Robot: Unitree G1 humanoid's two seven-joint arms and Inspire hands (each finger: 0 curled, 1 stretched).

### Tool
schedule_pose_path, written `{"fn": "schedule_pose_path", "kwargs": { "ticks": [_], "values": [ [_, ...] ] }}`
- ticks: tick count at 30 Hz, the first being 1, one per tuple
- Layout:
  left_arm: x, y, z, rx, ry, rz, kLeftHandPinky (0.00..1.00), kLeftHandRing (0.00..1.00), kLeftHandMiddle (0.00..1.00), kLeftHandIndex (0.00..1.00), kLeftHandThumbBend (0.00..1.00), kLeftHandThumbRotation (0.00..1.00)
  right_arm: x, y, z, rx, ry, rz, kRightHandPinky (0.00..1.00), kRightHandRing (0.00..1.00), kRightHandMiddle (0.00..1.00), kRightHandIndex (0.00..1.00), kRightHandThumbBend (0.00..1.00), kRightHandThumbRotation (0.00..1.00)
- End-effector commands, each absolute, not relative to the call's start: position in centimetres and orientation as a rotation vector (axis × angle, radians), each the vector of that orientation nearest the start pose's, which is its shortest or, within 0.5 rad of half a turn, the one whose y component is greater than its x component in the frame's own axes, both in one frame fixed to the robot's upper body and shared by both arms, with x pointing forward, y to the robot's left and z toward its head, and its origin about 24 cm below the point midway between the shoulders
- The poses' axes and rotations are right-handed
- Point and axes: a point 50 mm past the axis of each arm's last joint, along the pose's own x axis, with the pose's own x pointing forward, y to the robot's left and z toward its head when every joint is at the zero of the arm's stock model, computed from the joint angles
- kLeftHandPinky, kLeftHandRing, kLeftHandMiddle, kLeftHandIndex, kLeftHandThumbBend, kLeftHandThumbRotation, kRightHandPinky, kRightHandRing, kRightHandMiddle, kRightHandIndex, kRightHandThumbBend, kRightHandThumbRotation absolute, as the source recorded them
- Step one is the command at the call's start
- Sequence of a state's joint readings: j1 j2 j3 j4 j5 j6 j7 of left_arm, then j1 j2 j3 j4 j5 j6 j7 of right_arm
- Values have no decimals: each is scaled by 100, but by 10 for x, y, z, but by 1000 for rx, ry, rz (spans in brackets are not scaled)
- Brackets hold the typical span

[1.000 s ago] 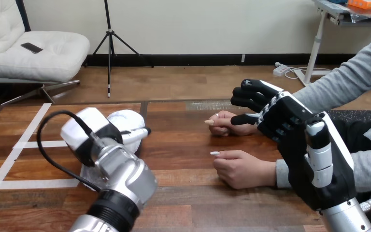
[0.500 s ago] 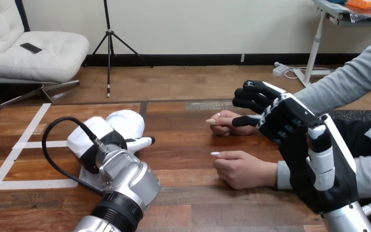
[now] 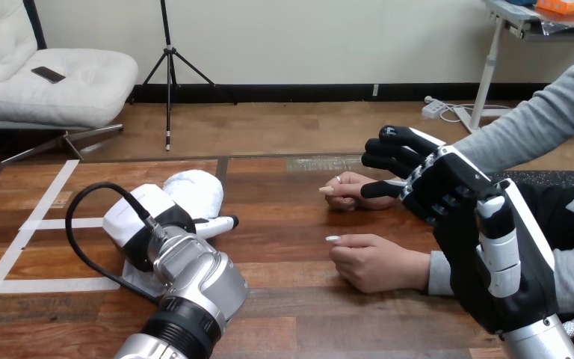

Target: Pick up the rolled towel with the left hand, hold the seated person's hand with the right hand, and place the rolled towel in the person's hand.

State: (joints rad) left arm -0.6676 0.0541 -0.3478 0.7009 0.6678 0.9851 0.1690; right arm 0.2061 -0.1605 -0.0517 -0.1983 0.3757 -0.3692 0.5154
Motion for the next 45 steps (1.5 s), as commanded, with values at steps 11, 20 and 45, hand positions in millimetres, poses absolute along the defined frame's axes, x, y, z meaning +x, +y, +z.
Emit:
{"fn": "schedule_pose_path", "kwargs": {
  "ticks": [11, 20, 45],
  "values": [
    [347, 128, 48, 1242, 698, 201, 84, 90, 95, 95, 96, 63, 202, -176, 103, 85, -503, 411, 70, 83, 81, 80, 81, 90],
    [350, 133, 50, 1237, 734, 168, 59, 72, 80, 84, 94, 52, 200, -177, 103, 85, -503, 401, 71, 83, 81, 80, 82, 90],
    [349, 140, 48, 1078, 611, 304, 11, 18, 29, 63, 72, 1, 198, -182, 105, 81, -523, 398, 70, 82, 81, 80, 81, 91]
  ]
}}
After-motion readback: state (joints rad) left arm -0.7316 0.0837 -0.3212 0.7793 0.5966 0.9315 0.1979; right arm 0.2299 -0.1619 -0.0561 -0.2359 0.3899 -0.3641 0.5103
